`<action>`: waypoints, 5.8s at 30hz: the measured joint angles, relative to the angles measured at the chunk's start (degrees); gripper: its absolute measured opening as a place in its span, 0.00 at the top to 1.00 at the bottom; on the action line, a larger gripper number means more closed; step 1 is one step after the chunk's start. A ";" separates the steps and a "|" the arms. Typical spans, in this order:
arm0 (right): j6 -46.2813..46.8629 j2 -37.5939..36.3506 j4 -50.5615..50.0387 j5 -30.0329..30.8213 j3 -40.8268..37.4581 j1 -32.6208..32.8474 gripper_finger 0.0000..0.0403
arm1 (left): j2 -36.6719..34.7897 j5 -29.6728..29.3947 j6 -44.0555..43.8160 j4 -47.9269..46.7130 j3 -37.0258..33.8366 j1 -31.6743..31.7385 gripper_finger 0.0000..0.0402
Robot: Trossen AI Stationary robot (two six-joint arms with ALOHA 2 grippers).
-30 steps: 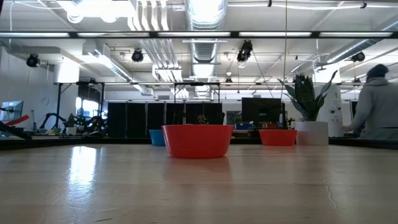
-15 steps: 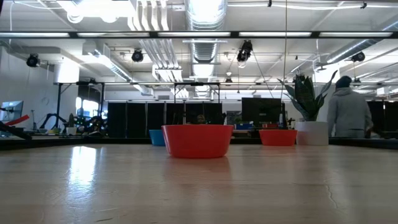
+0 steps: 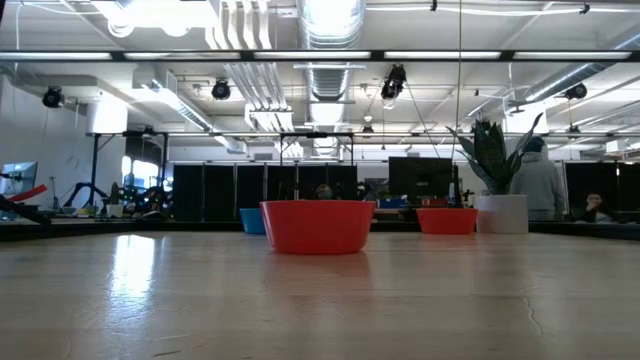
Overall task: Pick & Place Mini bowls
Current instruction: Stack the bottom blue bowl on top of the other blue bowl on the shelf, then stack the bottom orange bowl on the other orange bowl on the shelf
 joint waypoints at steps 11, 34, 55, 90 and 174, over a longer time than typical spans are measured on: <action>-5.71 13.38 -5.98 -3.72 12.18 -0.97 0.98 | 0.01 0.02 1.49 0.03 0.00 -0.02 0.84; -13.23 18.95 -9.75 -3.01 14.97 -2.39 0.98 | 0.02 0.04 1.50 0.45 0.00 0.00 0.84; -13.27 18.98 -8.42 -4.49 11.59 -2.39 0.98 | 0.02 0.04 1.49 0.46 0.00 -0.02 0.84; -23.95 15.54 -7.57 0.45 17.06 -2.25 0.81 | 0.02 8.25 1.11 0.42 0.00 -0.04 0.84; -37.66 9.73 -1.41 15.24 18.37 -0.53 0.88 | 0.43 56.48 -20.10 40.37 -45.91 -11.91 0.85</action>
